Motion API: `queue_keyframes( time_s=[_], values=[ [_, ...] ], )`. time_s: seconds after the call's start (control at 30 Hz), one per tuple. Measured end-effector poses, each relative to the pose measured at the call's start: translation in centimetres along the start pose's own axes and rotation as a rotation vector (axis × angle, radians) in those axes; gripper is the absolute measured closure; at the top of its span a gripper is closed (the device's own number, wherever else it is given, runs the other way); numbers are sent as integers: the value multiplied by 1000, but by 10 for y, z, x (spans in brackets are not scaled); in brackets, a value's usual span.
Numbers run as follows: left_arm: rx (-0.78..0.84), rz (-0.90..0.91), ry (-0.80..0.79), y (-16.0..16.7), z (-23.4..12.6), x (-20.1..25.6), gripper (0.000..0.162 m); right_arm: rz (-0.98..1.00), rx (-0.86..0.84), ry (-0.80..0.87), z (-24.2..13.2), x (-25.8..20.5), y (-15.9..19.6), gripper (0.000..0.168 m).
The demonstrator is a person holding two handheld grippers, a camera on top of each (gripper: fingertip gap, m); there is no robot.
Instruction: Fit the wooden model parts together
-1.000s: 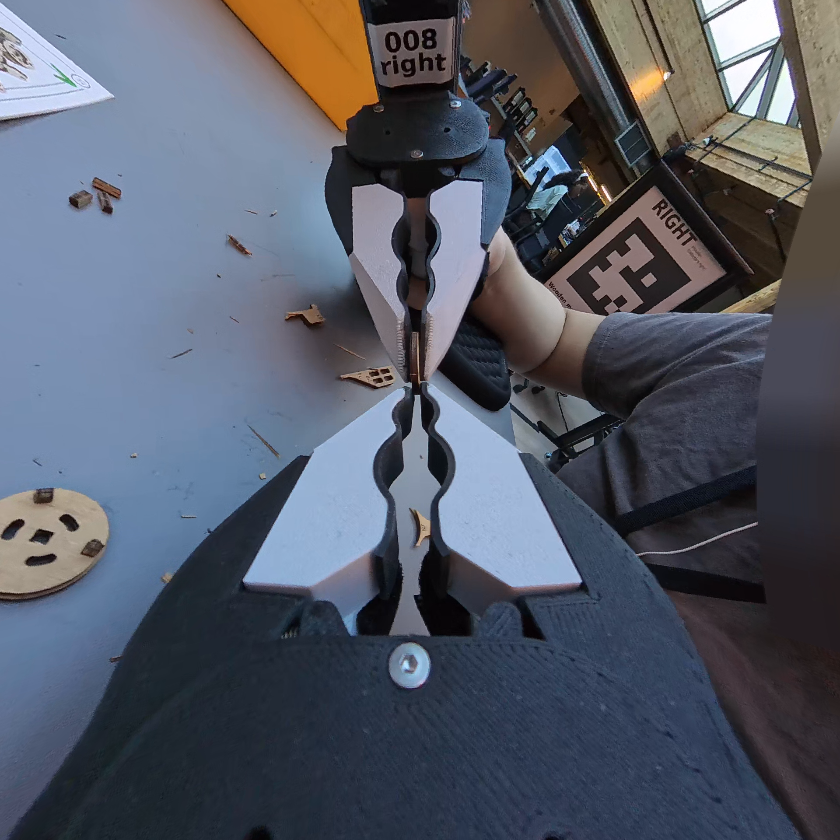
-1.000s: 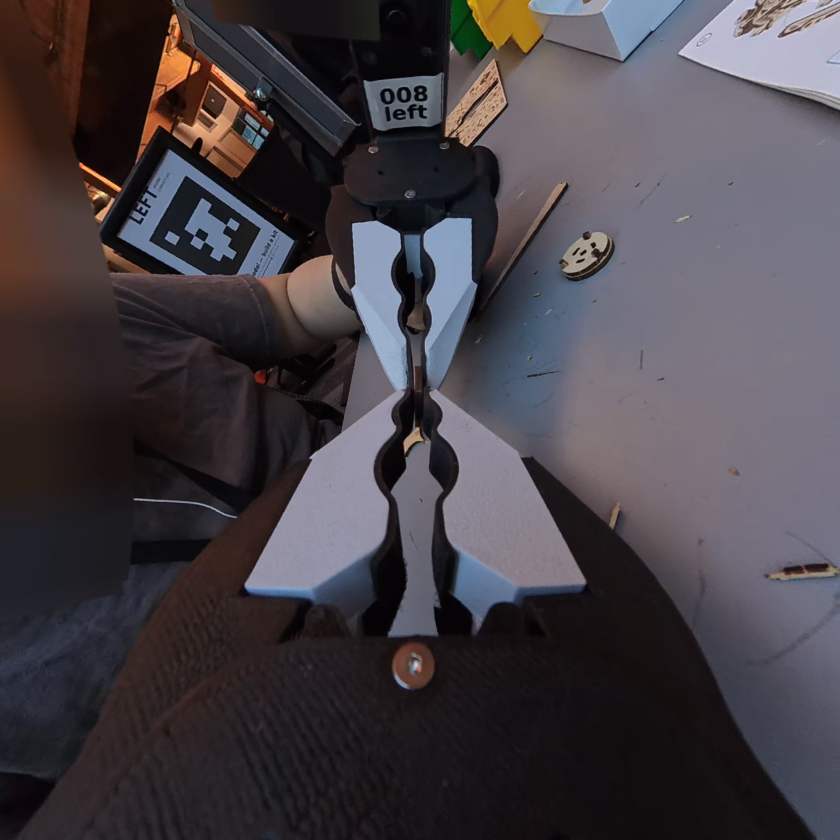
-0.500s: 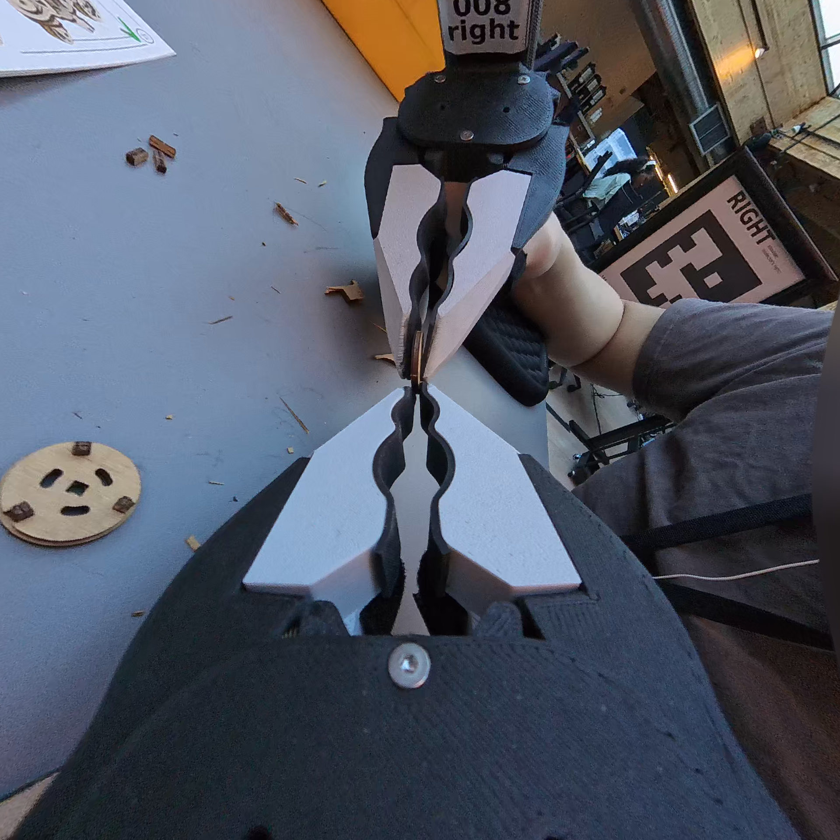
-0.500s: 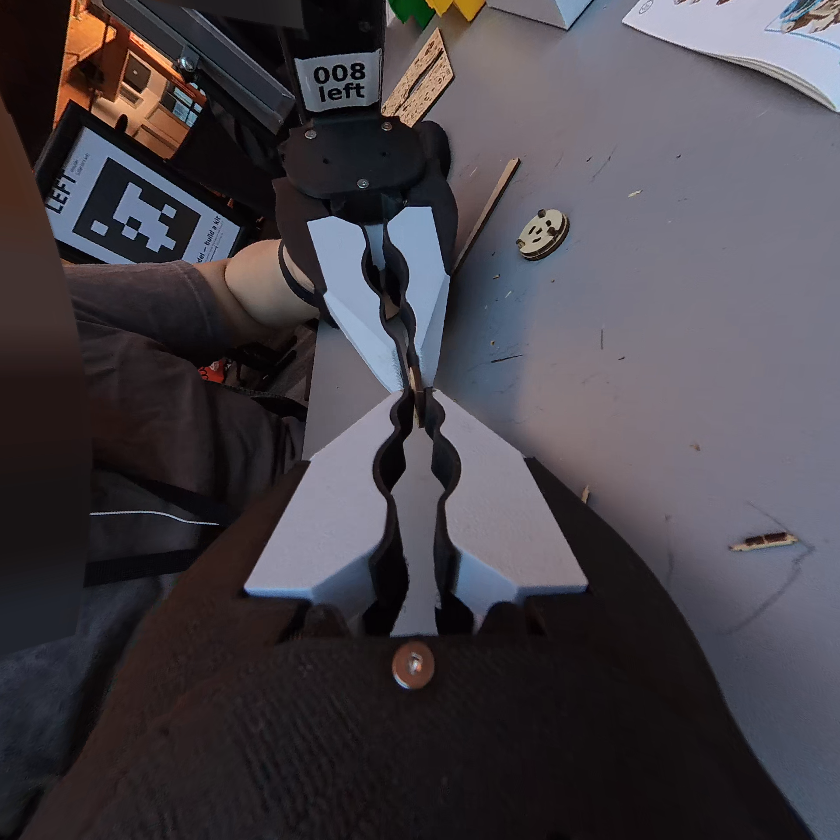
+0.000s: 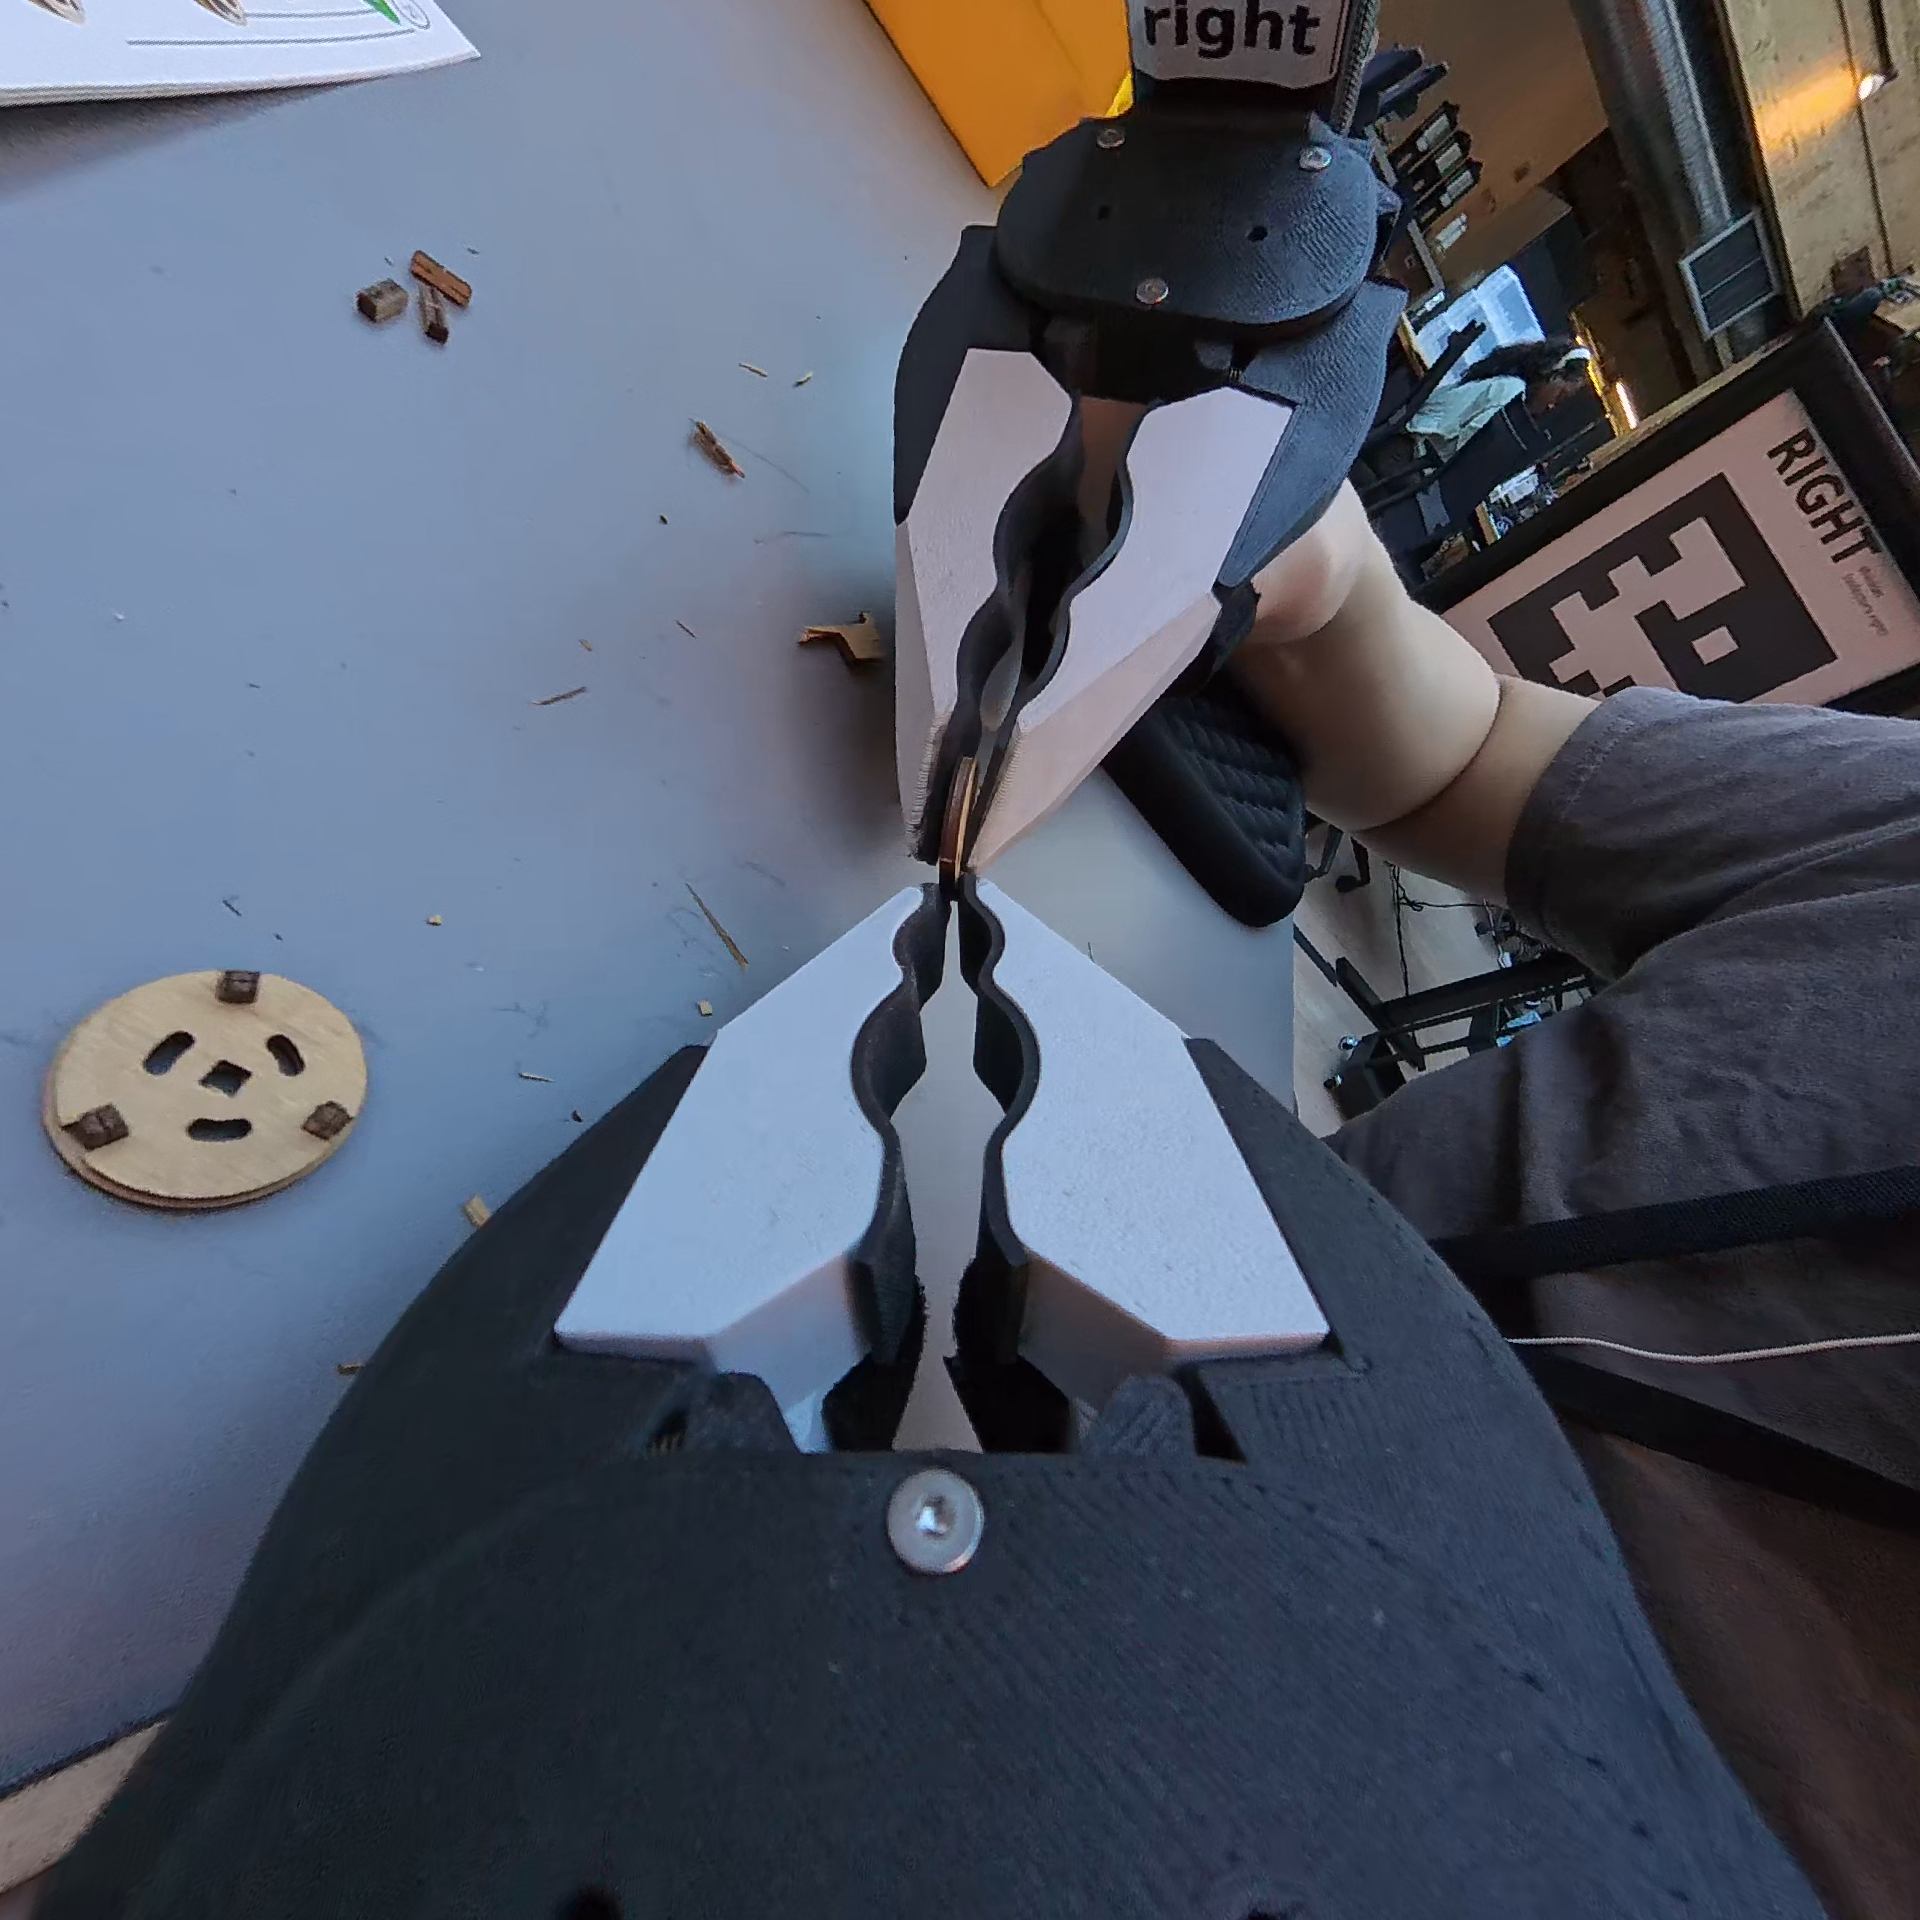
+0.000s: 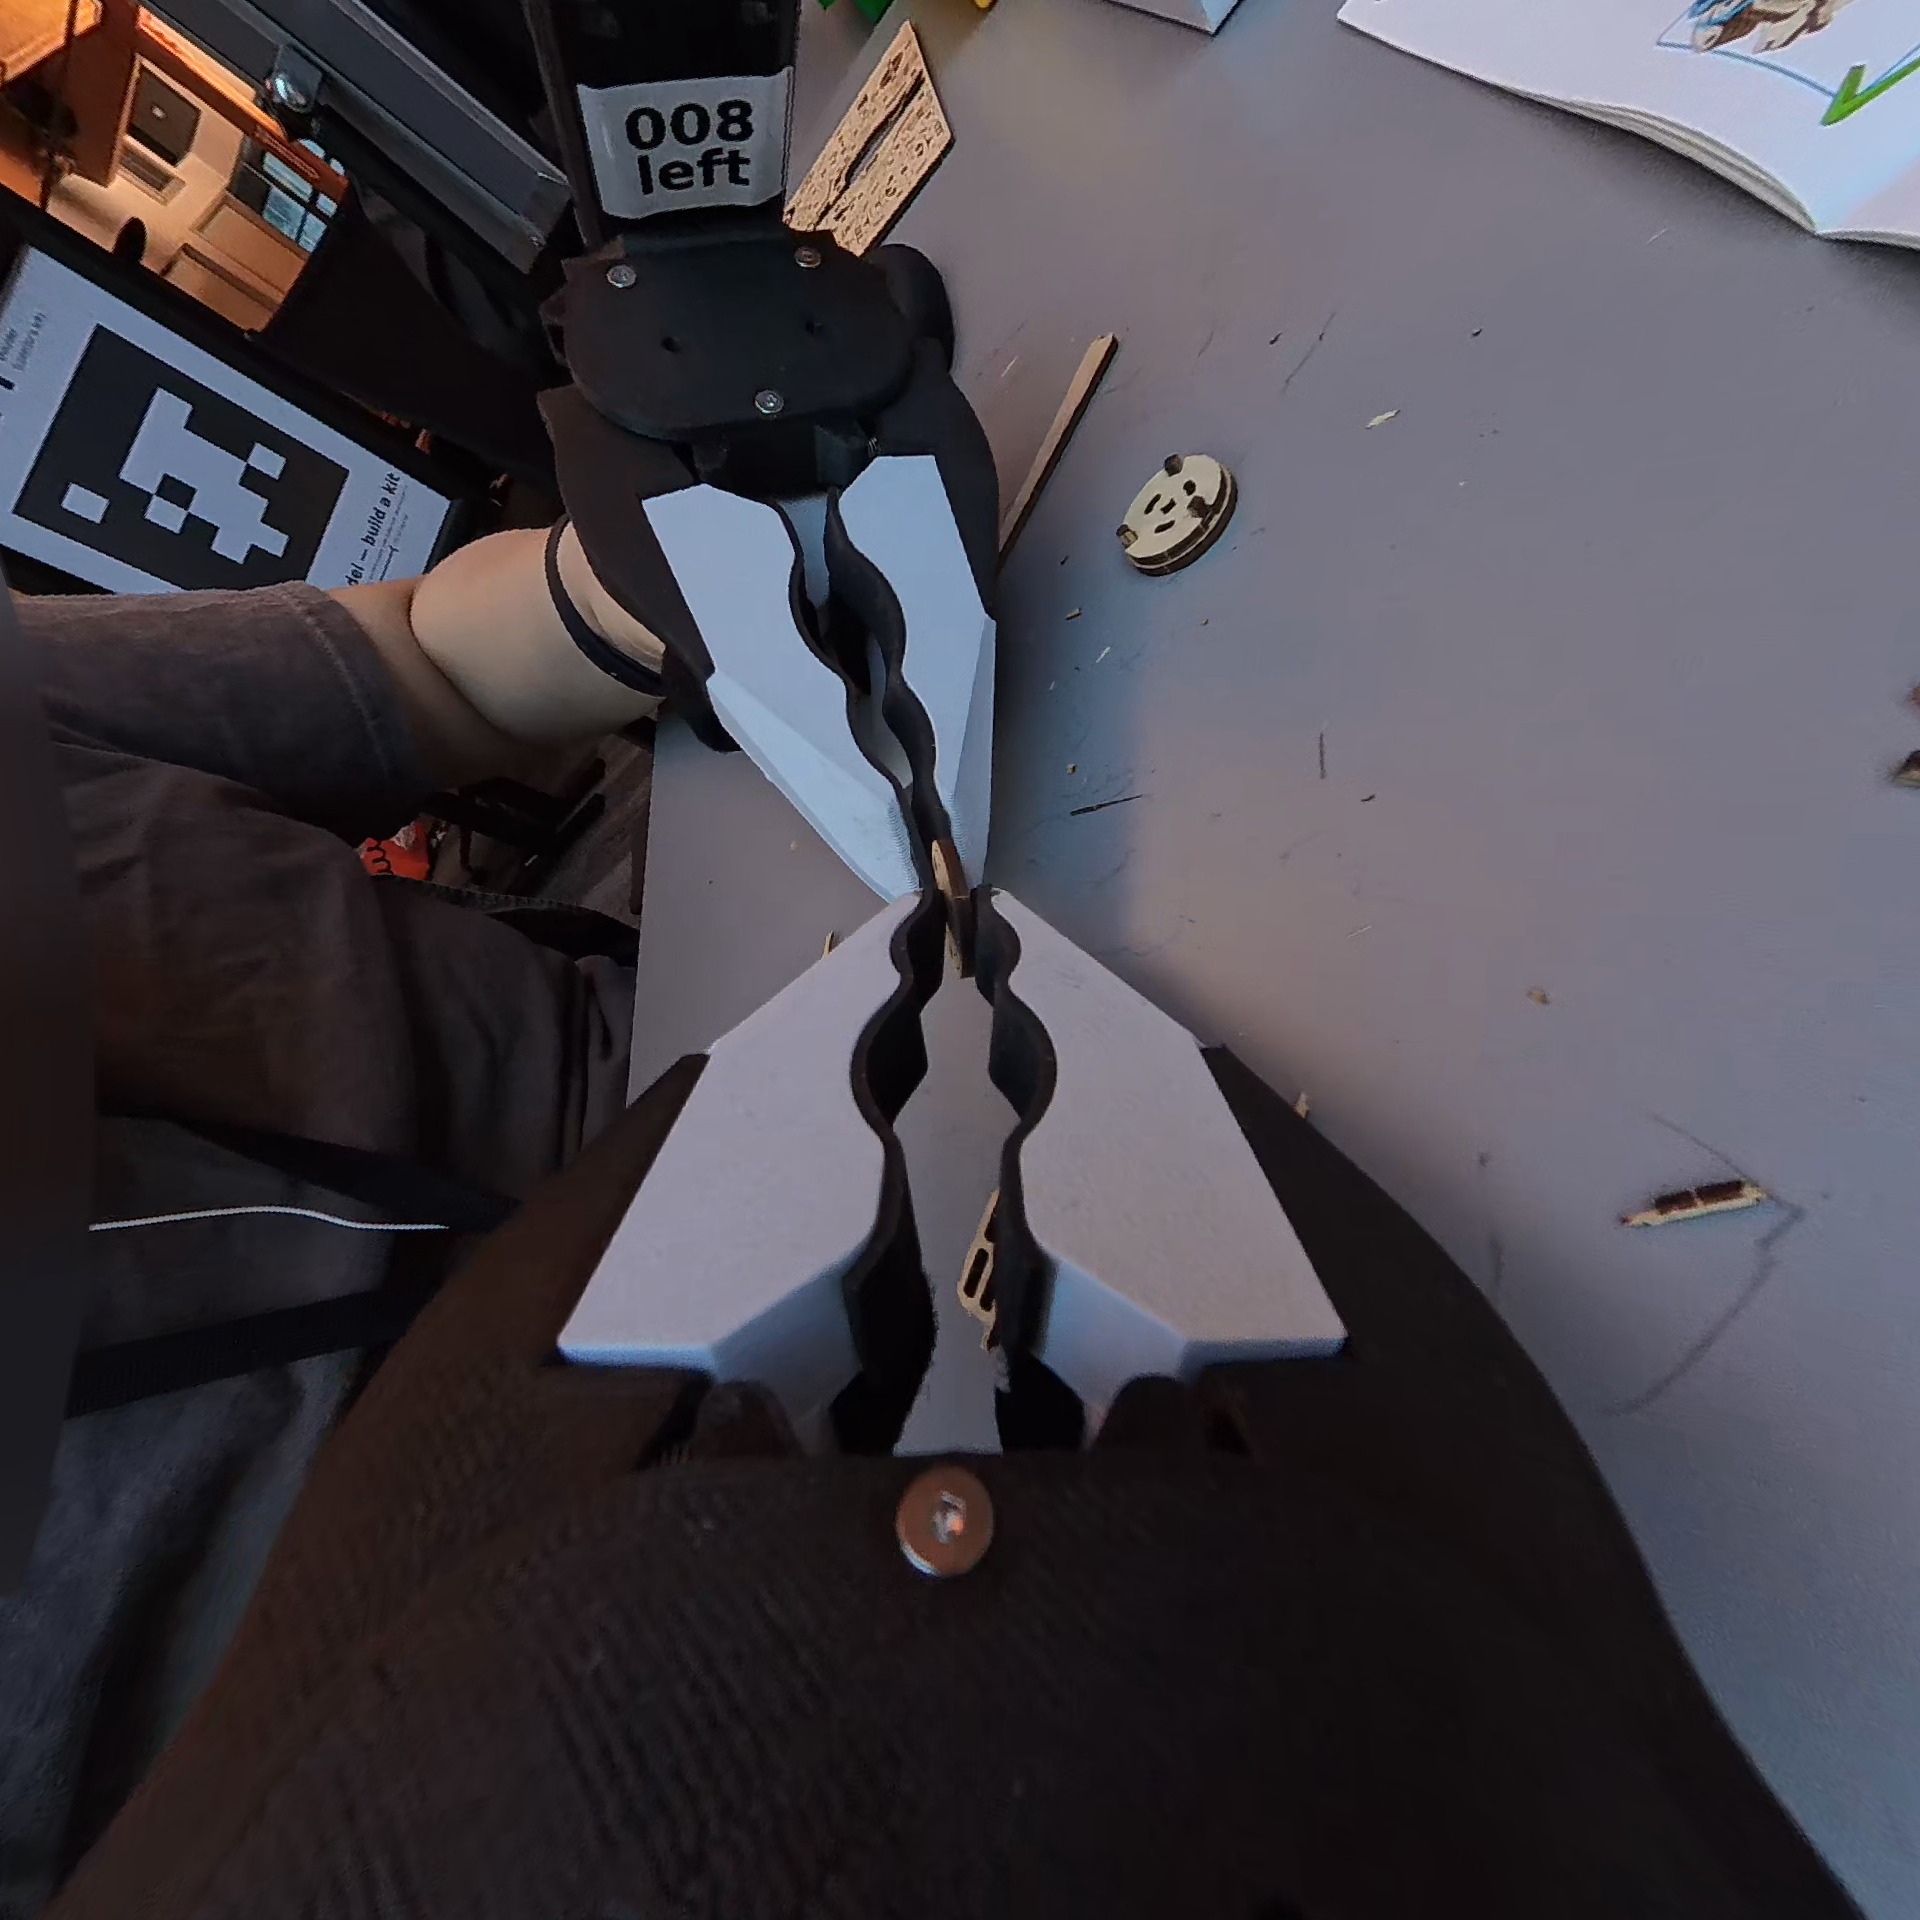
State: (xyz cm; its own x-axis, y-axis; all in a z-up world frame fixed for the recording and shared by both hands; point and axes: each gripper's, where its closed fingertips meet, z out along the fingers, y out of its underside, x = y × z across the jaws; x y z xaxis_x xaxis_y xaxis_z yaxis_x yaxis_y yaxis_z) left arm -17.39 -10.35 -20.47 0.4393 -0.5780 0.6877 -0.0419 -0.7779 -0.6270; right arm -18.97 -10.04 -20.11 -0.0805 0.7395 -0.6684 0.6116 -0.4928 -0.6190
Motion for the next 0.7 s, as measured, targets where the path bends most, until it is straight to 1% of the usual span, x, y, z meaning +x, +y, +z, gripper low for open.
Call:
queue_keyframes(
  time_s=[0.23, 0.3, 0.7],
  values=[
    [-6, -3, -26, 1, 1, -3, 162, -2, 0, 37, 1, 4, 0, 164],
    [-14, -2, -31, 2, 1, -4, 162, -31, -5, 58, 1, 4, 1, 165],
    [-27, -10, -63, 3, 3, -9, 161, 9, -15, 78, 2, 9, 3, 164]
  ],
)
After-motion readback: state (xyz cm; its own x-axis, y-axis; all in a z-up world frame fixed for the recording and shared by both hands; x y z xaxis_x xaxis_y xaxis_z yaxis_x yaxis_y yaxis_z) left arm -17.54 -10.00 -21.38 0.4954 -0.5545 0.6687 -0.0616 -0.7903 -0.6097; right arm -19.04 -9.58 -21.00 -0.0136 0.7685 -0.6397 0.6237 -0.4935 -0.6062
